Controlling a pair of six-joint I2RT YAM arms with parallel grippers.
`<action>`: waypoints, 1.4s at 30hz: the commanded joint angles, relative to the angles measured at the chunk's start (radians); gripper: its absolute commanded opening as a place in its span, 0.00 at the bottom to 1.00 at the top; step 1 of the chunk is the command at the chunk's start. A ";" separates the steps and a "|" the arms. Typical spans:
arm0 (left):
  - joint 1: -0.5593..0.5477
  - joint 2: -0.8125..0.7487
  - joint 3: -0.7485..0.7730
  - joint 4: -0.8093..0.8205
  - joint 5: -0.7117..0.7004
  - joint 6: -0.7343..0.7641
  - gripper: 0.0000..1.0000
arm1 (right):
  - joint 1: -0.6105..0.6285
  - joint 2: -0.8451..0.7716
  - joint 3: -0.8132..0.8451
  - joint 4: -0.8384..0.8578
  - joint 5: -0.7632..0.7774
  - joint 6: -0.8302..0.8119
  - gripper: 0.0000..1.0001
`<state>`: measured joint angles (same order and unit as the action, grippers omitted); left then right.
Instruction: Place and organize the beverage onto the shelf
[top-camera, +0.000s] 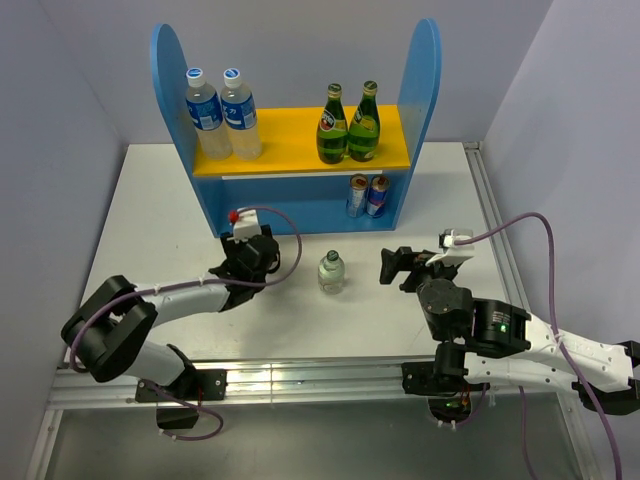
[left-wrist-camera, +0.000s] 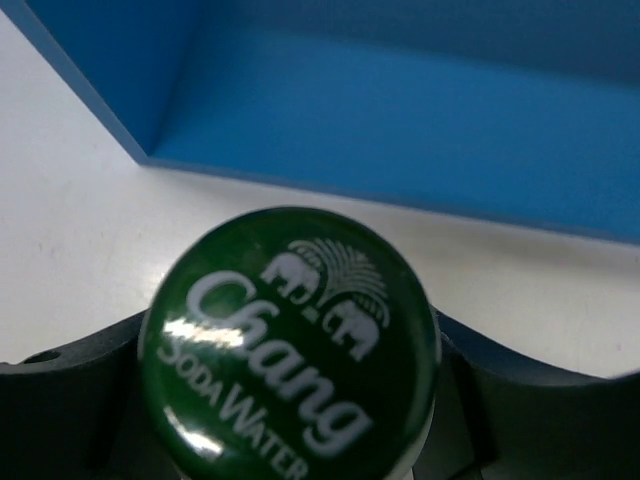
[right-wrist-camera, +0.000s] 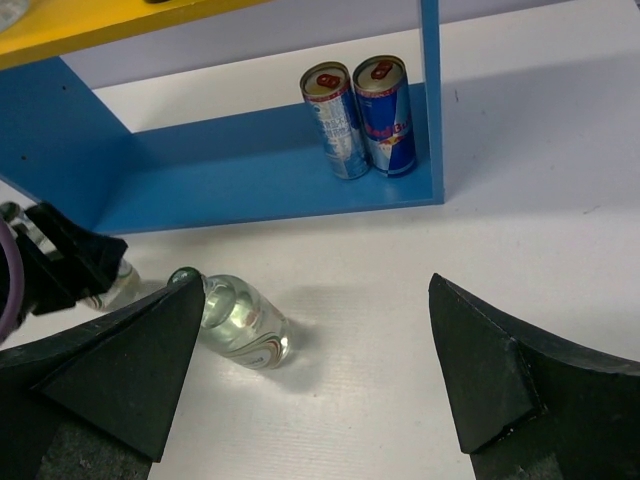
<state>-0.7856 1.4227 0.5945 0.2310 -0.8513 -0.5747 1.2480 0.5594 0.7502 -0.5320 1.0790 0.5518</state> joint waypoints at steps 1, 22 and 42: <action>0.063 -0.005 0.105 0.165 0.024 0.084 0.00 | 0.007 0.008 -0.009 0.038 0.021 -0.009 1.00; 0.309 0.340 0.376 0.350 0.140 0.147 0.00 | 0.007 0.039 -0.008 0.058 -0.002 -0.029 1.00; 0.325 0.354 0.381 0.341 0.124 0.191 0.99 | 0.004 0.045 -0.008 0.061 -0.013 -0.032 1.00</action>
<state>-0.4698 1.8484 0.9520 0.4828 -0.7460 -0.4454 1.2476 0.6064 0.7456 -0.5079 1.0592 0.5259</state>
